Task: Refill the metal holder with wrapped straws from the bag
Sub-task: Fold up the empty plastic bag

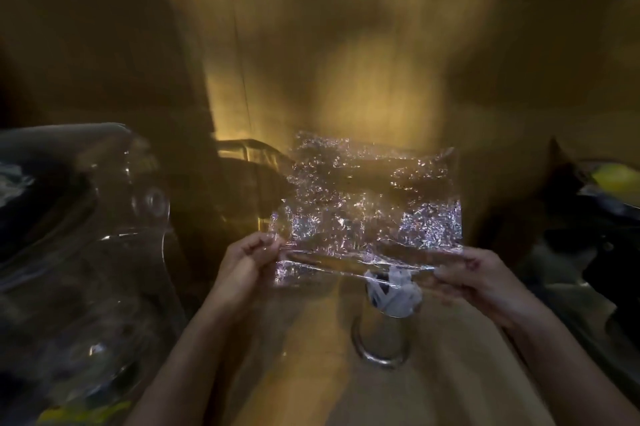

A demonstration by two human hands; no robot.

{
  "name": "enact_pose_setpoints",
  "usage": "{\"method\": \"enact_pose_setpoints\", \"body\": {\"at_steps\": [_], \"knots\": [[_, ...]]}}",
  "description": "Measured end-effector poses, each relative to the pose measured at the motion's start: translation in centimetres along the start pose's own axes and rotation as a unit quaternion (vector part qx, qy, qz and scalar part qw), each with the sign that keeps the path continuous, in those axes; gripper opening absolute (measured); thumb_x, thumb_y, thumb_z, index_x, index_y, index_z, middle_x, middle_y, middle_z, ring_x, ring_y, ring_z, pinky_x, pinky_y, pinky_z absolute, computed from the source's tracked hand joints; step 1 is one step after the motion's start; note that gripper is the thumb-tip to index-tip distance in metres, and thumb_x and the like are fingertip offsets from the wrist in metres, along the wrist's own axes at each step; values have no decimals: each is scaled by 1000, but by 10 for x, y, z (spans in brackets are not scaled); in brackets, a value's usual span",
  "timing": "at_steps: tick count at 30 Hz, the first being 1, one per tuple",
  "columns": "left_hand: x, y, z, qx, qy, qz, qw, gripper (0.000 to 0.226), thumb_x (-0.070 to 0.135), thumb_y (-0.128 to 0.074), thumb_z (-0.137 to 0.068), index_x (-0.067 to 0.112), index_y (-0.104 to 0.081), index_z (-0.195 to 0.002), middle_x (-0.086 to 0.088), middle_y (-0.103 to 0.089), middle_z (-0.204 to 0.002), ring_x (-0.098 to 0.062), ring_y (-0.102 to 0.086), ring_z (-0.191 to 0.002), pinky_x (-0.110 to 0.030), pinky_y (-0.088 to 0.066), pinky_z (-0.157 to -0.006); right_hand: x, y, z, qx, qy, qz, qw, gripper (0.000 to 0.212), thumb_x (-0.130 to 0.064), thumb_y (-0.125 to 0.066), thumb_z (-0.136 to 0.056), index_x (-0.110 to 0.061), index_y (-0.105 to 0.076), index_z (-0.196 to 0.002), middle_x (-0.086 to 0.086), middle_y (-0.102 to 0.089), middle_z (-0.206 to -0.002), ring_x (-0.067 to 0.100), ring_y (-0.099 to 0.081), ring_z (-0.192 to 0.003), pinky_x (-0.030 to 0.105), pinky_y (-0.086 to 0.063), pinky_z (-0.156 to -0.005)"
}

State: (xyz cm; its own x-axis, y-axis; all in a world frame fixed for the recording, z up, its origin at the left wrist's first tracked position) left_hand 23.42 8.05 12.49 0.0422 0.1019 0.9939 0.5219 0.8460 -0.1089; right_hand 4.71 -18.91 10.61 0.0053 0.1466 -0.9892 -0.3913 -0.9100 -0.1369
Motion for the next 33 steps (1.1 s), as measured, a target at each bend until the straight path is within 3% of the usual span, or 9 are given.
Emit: {"method": "enact_pose_setpoints", "body": {"at_steps": [4,8,14,18,20,22,25,30,33], "knots": [[5,2,7,-17,-6,-17,1000,23,-7,-48,-86,7,-65,-78,0,-65,-57,-5,-53,-50,-11,-38,-44,2,6,1,9,6,-7,1000,19,1,-66,-64,-6,-76,-79,14,-75,-71,22,-71,-61,24,-55,-53],[6,1,12,-18,-11,-52,998,40,-24,-39,-76,-1,-59,-50,0,-67,-48,-5,-59,-43,-10,-40,-41,3,10,-1,58,13,-4,998,44,27,-40,-71,1,-69,-50,16,-71,-57,26,-70,-56,24,-54,-47],[-1,3,15,-17,-5,-40,999,57,-29,-39,-70,13,-51,-34,-3,-68,-51,-21,-57,-43,-16,-42,-44,2,2,0,66,-4,52,996,38,25,-47,-70,0,-62,-45,11,-60,-42,17,-56,-37,17,-40,-35],[-1,3,15,-11,14,-13,1000,27,14,-42,-95,17,-67,-87,-3,-76,-81,-22,-71,-67,-20,-55,-49,-1,-2,0,81,5,45,996,37,17,-42,-80,-3,-64,-58,-1,-68,-53,8,-62,-47,15,-45,-40],[-11,1,13,-49,99,61,992,39,43,-36,-95,20,-68,-99,-7,-77,-84,-24,-73,-73,-24,-57,-49,1,-3,0,90,-12,-13,996,32,16,-38,-82,1,-62,-68,-1,-67,-51,9,-60,-44,15,-44,-37],[-21,-3,18,-110,194,78,972,53,58,-40,-87,18,-70,-101,-16,-75,-95,-32,-71,-88,-39,-60,-66,2,-1,0,96,-12,-53,994,29,14,-36,-84,4,-62,-76,3,-69,-54,10,-62,-44,16,-46,-38],[-31,-8,26,-186,216,33,958,34,34,-60,-82,8,-69,-101,-17,-74,-94,-29,-71,-85,-38,-58,-72,1,1,2,101,-4,-100,990,30,6,-37,-90,-3,-65,-93,9,-73,-69,16,-68,-57,22,-53,-45],[-37,-1,21,-77,180,46,980,21,4,-71,-64,-2,-68,-84,-17,-69,-74,-26,-66,-67,-35,-56,-64,21,11,3,134,-38,-163,977,35,-19,-39,-95,-8,-50,-127,12,-62,-107,25,-62,-89,42,-47,-86],[-35,5,18,-31,141,0,989,8,4,-70,-72,2,-65,-79,-12,-59,-70,-18,-53,-60,-31,-43,-56,37,5,9,95,-90,-171,977,44,-43,-45,-91,-8,-60,-113,8,-69,-100,20,-65,-79,31,-55,-69]]}}
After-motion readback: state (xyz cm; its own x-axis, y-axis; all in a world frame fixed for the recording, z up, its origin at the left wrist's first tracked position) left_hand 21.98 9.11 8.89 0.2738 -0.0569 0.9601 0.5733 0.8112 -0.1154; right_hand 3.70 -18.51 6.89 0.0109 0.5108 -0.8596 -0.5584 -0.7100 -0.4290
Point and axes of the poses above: each hand's wrist, its own z-axis away from the middle knuckle, its own y-axis out of the back of the hand, x = y × z, the point moved 5 cm from there along -z, towards the middle knuckle
